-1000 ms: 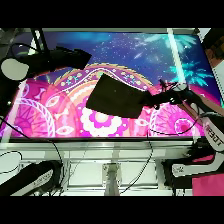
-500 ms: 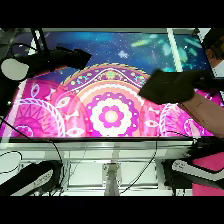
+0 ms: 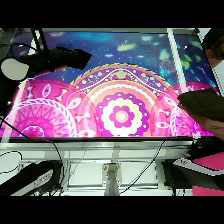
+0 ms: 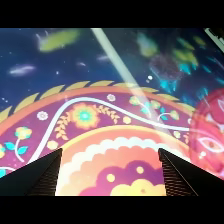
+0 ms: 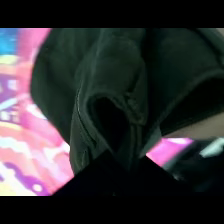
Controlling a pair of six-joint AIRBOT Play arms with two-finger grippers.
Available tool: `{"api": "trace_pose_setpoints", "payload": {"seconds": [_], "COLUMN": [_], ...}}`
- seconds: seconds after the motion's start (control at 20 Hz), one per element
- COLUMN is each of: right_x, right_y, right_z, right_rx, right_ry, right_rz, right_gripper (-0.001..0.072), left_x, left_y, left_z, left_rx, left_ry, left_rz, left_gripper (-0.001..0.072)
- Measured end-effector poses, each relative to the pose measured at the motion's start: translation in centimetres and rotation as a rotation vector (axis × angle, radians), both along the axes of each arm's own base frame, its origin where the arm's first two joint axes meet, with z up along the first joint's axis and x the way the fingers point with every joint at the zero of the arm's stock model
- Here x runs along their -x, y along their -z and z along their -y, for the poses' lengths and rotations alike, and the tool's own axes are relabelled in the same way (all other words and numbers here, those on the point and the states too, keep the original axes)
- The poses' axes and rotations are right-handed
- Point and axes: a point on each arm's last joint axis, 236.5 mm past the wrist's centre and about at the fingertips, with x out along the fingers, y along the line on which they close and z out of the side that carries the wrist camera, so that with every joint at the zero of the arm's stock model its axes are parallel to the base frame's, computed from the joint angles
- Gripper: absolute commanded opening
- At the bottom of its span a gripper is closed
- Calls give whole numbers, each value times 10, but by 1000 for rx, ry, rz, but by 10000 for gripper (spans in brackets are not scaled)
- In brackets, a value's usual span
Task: Fold the clothes and pants, and hang the long-sleeved shirts on hangers.
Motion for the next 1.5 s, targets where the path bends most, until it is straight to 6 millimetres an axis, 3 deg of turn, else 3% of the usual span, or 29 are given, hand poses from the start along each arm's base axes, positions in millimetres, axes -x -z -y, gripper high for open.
{"api": "trace_pose_setpoints", "payload": {"seconds": [0.05,0.2,0.25,0.3,0.35,0.4,0.45,0.55,0.65,0.75,0.9,1.05,1.2,1.5], "right_x": [7,15,11,-1,-21,-45,-74,-126,-157,-170,-173,-170,-165,-162], "right_y": [0,-6,-12,-22,-35,-53,-77,-137,-197,-243,-292,-315,-326,-332], "right_z": [3,13,15,13,5,-8,-29,-85,-149,-212,-288,-335,-364,-378], "right_rx": [3,20,26,14,-16,-53,-96,-193,-276,-335,-380,-385,-392,-394], "right_ry": [16,70,84,87,73,37,-36,-209,-390,-557,-739,-843,-907,-937], "right_rz": [-16,-25,2,62,153,262,393,653,850,973,1089,1134,1154,1167], "right_gripper": [679,676,514,157,24,17,16,16,16,16,18,18,18,18], "left_x": [0,0,0,0,0,0,0,3,10,21,44,65,80,89], "left_y": [0,0,0,0,0,0,-2,-10,-30,-60,-100,-126,-141,-149], "left_z": [0,0,0,0,0,0,-2,-6,-14,-26,-39,-45,-48,-49], "left_rx": [0,0,0,0,1,0,1,7,39,76,107,124,129,137], "left_ry": [0,0,0,1,0,-1,-3,-10,-33,-58,-65,-62,-58,-57], "left_rz": [0,-1,0,-1,-1,0,4,20,47,83,118,148,175,187], "left_gripper": [682,682,639,476,256,41,18,18,17,17,19,19,19,19]}}
